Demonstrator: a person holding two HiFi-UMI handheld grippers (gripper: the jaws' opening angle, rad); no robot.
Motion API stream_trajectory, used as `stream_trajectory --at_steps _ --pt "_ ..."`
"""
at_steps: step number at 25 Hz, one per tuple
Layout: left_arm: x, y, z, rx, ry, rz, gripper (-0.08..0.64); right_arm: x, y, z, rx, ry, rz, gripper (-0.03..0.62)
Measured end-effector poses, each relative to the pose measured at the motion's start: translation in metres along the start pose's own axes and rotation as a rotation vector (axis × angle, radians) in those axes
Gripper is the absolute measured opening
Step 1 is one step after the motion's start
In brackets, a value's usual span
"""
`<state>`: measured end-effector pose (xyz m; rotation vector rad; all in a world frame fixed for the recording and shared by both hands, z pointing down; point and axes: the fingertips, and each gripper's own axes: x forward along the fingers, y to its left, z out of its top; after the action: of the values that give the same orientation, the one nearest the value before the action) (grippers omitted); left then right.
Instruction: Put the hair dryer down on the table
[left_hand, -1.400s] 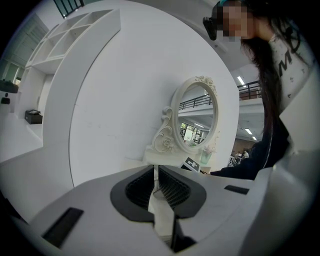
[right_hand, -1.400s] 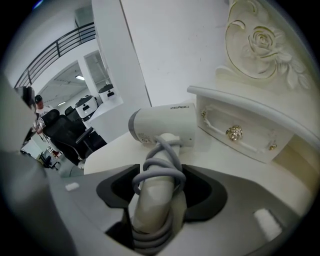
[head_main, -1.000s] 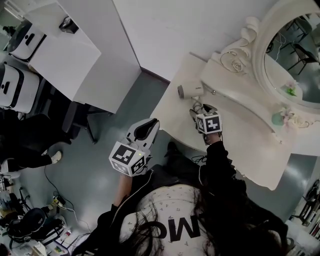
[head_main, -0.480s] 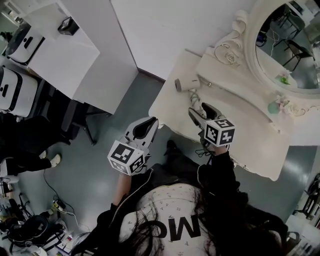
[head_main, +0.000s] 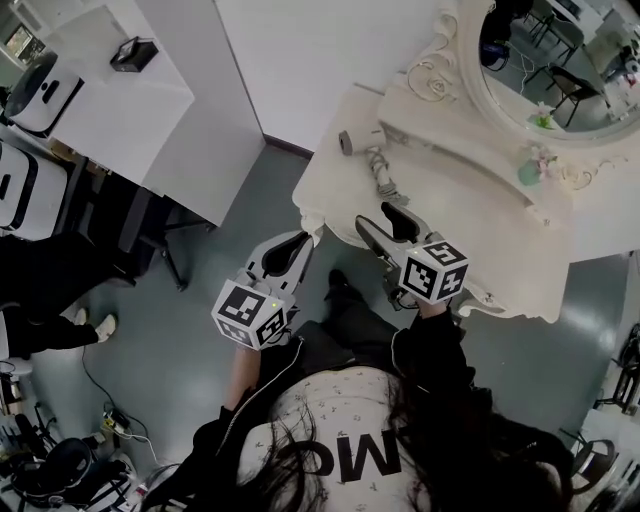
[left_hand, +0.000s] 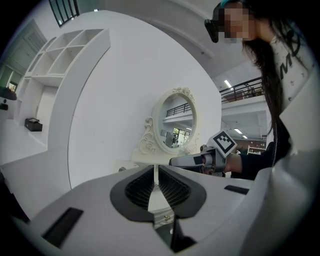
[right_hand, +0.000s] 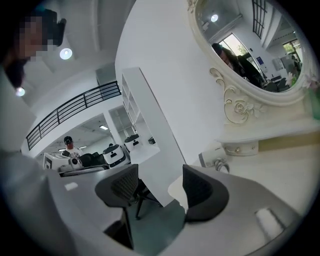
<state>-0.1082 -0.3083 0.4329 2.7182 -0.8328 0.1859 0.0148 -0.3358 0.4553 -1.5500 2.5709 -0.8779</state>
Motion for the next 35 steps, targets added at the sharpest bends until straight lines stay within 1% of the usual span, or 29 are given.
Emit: stream_trajectory --at_steps 4,7,8,11,13,20,28,31,35 --pt "-0.032 -0.024 -0.017 -0.012 -0.005 -0.012 0.012 -0.026 0.028 -0.02 0.007 -0.012 -0.003 0.284" --pt "-0.051 -0.037 -0.026 -0.014 -0.003 -0.019 0.012 -0.042 0.044 -0.031 0.001 -0.021 -0.013 0.267" --pt "-0.056 -0.04 -0.028 -0.016 -0.003 -0.021 0.012 -0.047 0.048 -0.034 -0.009 -0.029 -0.023 0.254" --pt "-0.068 -0.051 -0.034 -0.023 -0.002 -0.033 0.012 -0.063 0.056 -0.042 -0.028 -0.046 -0.054 0.168" --pt "-0.072 -0.058 -0.037 -0.027 0.0 -0.04 0.012 -0.071 0.06 -0.047 -0.021 -0.045 -0.06 0.136" --pt "-0.074 -0.073 -0.044 -0.034 0.003 -0.057 0.012 -0.087 0.068 -0.059 -0.02 -0.021 -0.062 0.132" --pt "-0.06 -0.098 -0.043 -0.019 0.009 -0.096 0.012 -0.11 0.065 -0.069 -0.027 -0.001 -0.072 0.13" --pt "-0.053 -0.114 -0.043 -0.012 0.019 -0.1 0.012 -0.126 0.061 -0.072 -0.027 0.001 -0.071 0.13" --pt "-0.051 -0.146 -0.049 0.002 0.038 -0.111 0.012 -0.151 0.058 -0.077 -0.017 -0.006 -0.066 0.13"
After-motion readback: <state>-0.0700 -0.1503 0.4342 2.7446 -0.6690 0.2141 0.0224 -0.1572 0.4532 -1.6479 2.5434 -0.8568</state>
